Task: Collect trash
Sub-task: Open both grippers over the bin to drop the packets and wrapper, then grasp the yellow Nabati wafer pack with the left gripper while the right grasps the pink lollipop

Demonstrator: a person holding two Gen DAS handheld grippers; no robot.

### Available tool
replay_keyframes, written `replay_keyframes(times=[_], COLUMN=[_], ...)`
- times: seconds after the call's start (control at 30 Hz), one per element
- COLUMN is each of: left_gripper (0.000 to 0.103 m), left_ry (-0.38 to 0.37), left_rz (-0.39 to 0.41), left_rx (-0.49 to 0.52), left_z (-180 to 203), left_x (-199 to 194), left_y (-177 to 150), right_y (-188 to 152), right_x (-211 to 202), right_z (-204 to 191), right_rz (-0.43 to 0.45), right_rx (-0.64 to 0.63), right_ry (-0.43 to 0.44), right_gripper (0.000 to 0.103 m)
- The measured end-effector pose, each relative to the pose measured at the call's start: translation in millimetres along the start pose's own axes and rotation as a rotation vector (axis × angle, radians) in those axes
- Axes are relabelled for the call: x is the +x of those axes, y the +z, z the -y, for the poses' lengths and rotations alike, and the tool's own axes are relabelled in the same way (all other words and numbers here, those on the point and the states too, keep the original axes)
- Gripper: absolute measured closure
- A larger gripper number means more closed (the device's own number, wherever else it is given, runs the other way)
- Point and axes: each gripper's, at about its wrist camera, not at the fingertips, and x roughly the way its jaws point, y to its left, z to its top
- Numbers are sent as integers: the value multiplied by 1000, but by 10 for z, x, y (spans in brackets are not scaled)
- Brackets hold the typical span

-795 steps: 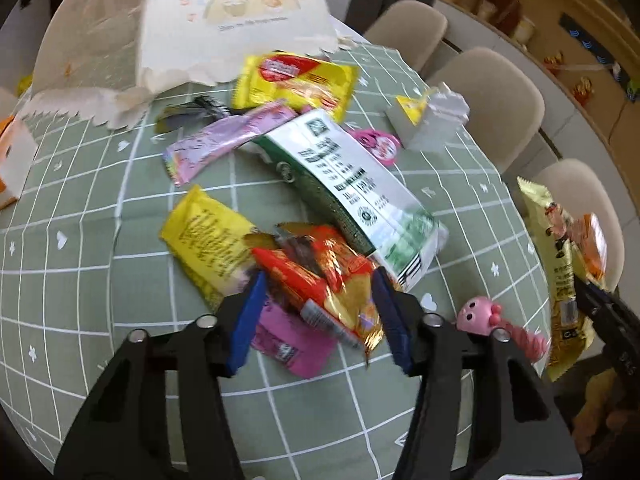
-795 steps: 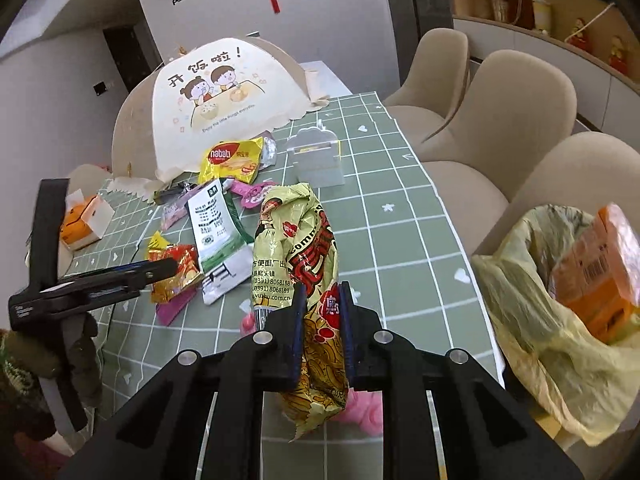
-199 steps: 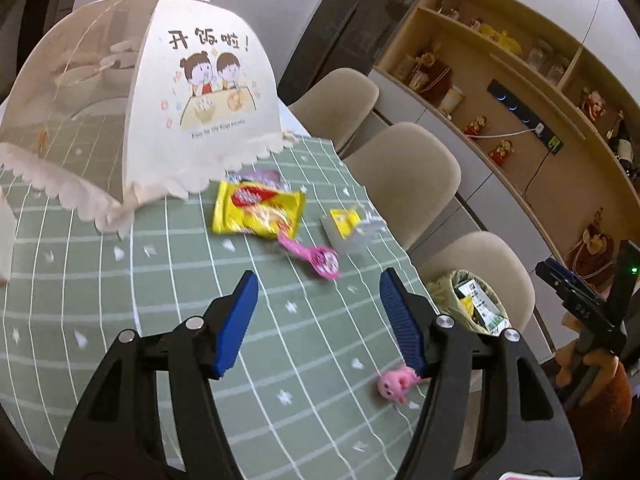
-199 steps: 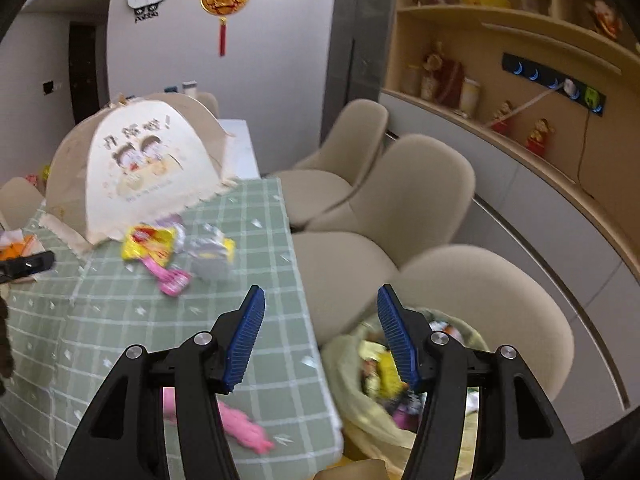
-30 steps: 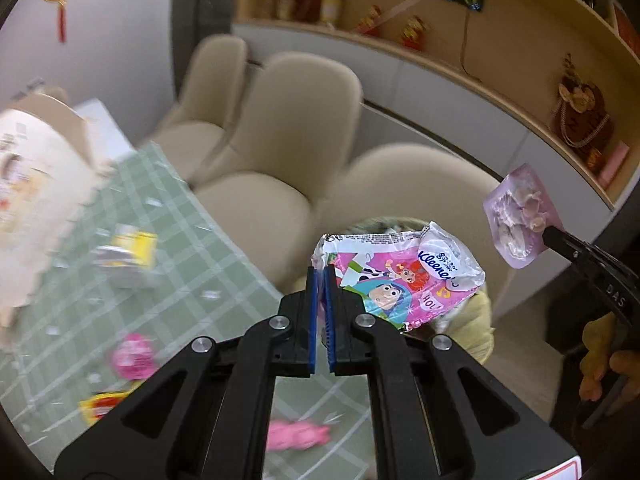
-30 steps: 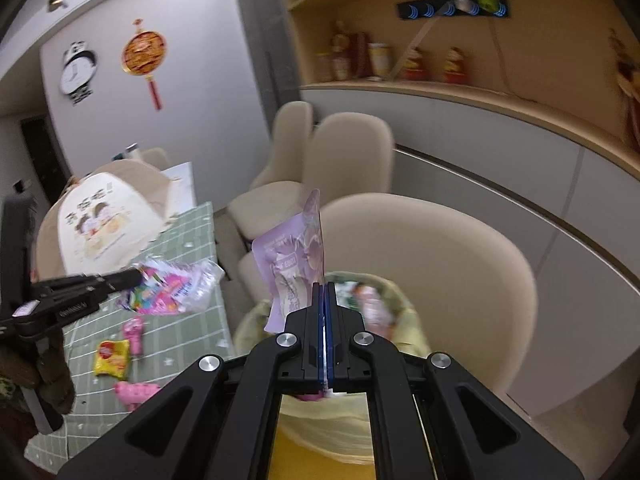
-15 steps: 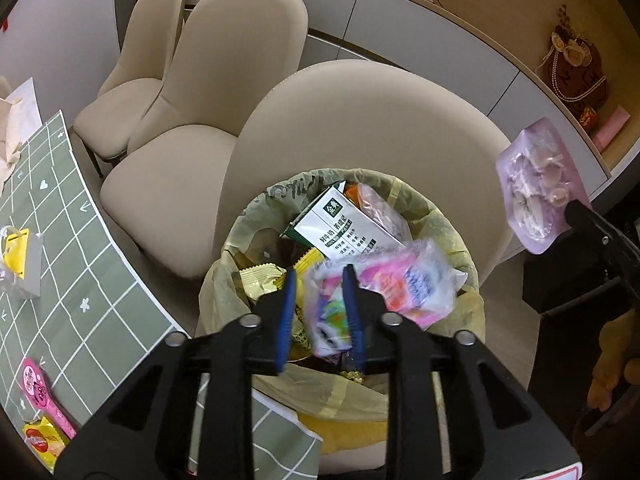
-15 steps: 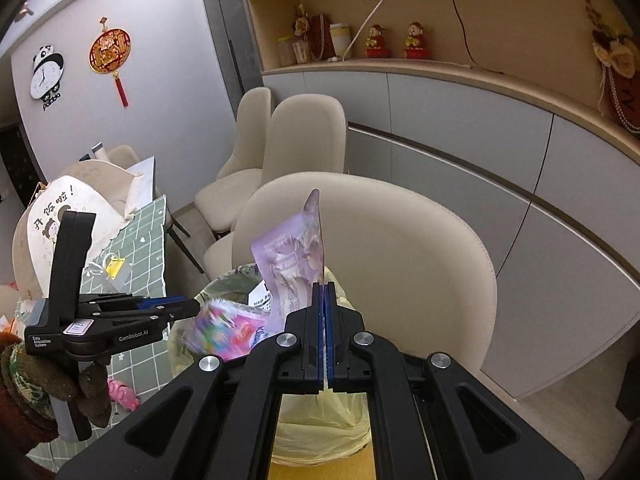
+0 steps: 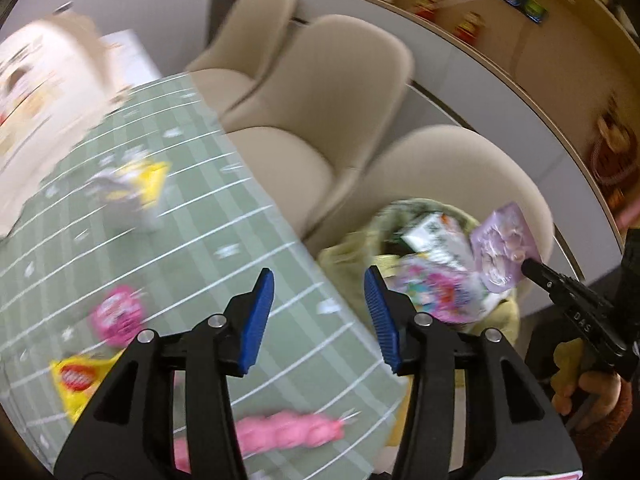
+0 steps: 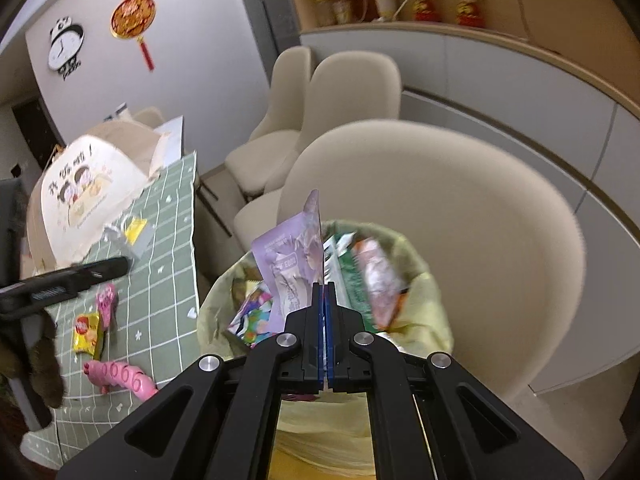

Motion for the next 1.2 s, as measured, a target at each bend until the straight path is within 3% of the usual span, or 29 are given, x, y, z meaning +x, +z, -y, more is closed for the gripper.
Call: replay_keyframes(times=[0.23,0.3,0.37,0.57,0.73,0.83,0.87,1.1,1.2], left_gripper=[58,58,57,54,53,52,52,51,51], left_ry=[91,113,135,186,202,208,207,197,193], left_rz=[9,10,12,34,58,70,74,91,97], left_rx=[-164,-214,-268,-363,-399,-399,-398,-389,-384], left_z=[-821,-1036,-1276,-1723,-1962,-2046,-2070,-2177,-2221], left_x=[-380,-487,-593,-869,-1153,-1315,-1368,-1611,-1677], left_y=[-315,-430,-558,-907,-1202,-1361,-1408,-1601,-1654], right_y=[-97,-131,-171,-215,-217,-219,-228,-406,-466], right_x=[192,200,163,-44,-204,-219,-206,31,203], right_z=[-93,-109,-124,-258,-613,-945,-1068,-1933,-2221], right_rz=[-43,-50,-46,-9,47,72,71,-35,-80], right_rx=[-19,-23,-16,-19,-41,-63,-74,-235,-272], right_ry=[-29,-54,-57,-72,-4,98,131,228,229], right_gripper=[96,88,69,67,66,50,50,50,49])
